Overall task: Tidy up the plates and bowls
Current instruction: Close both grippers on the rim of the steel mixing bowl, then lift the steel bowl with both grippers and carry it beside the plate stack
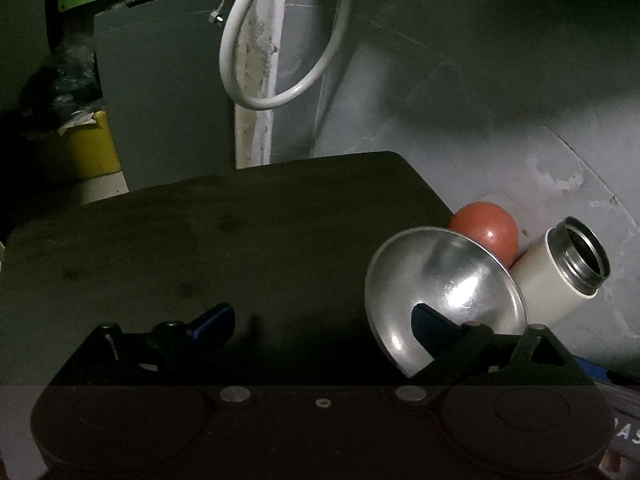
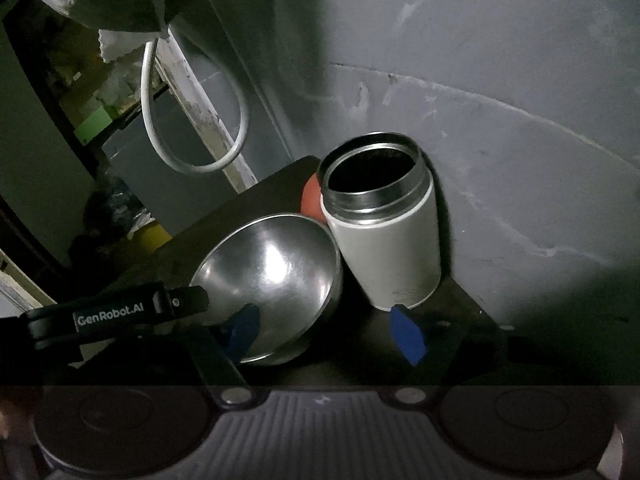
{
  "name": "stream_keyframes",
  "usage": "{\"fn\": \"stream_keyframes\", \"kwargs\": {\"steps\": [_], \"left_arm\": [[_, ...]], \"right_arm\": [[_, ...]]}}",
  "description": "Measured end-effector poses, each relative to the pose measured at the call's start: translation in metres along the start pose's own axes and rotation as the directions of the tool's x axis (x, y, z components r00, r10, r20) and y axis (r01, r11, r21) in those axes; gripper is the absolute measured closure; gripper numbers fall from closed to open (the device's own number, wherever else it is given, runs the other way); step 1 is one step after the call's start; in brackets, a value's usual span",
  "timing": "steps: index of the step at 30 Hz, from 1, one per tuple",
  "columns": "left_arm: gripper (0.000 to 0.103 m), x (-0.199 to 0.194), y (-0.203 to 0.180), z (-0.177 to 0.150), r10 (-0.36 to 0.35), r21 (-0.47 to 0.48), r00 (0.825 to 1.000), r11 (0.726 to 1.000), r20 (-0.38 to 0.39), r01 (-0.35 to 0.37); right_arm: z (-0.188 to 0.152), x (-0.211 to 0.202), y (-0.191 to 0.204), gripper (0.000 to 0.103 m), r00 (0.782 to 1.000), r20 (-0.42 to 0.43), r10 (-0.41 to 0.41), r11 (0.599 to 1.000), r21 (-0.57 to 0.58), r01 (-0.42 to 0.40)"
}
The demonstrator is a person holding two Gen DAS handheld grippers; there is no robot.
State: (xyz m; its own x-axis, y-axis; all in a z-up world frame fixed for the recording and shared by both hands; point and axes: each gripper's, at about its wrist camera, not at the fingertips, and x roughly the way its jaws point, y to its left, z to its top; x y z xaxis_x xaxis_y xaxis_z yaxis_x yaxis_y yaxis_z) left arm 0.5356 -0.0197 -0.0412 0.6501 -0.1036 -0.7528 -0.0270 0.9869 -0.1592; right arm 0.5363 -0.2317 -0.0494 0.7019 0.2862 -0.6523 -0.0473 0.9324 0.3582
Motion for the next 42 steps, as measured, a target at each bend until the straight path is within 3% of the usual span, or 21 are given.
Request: {"fn": "stream_keyframes", "kwargs": {"steps": [5, 17, 27, 34, 42], "left_arm": [[0.017, 0.007, -0.004, -0.001, -0.014, 0.002, 1.0, 1.0, -0.019, 0.014], [0.042, 0.014, -0.005, -0.002, -0.057, -0.028, 0.998, 0.998, -0.036, 0.056], [0.085, 0.019, -0.007, -0.007, -0.122, -0.029, 0.991, 0.992, -0.06, 0.121], [0.085, 0.008, -0.004, -0.017, -0.127, -0.022, 0.991, 0.992, -0.047, 0.126], [0.085, -0.035, -0.004, -0.027, -0.124, -0.02, 0.992, 0.992, 0.024, 0.124]], "right_arm": [[0.003, 0.011, 0.004, 0.043, 0.999, -0.029, -0.017, 1.0, -0.023, 0.016], [0.005, 0.017, 0.007, 0.056, 0.999, -0.045, -0.022, 0.999, -0.046, 0.02], [0.006, 0.019, 0.009, 0.073, 0.999, -0.046, -0.008, 0.998, -0.063, 0.005], [0.003, 0.012, 0.011, 0.074, 0.998, -0.054, 0.013, 0.997, -0.078, -0.017], [-0.007, -0.022, 0.017, 0.074, 0.998, -0.03, 0.062, 0.994, -0.092, -0.065]]}}
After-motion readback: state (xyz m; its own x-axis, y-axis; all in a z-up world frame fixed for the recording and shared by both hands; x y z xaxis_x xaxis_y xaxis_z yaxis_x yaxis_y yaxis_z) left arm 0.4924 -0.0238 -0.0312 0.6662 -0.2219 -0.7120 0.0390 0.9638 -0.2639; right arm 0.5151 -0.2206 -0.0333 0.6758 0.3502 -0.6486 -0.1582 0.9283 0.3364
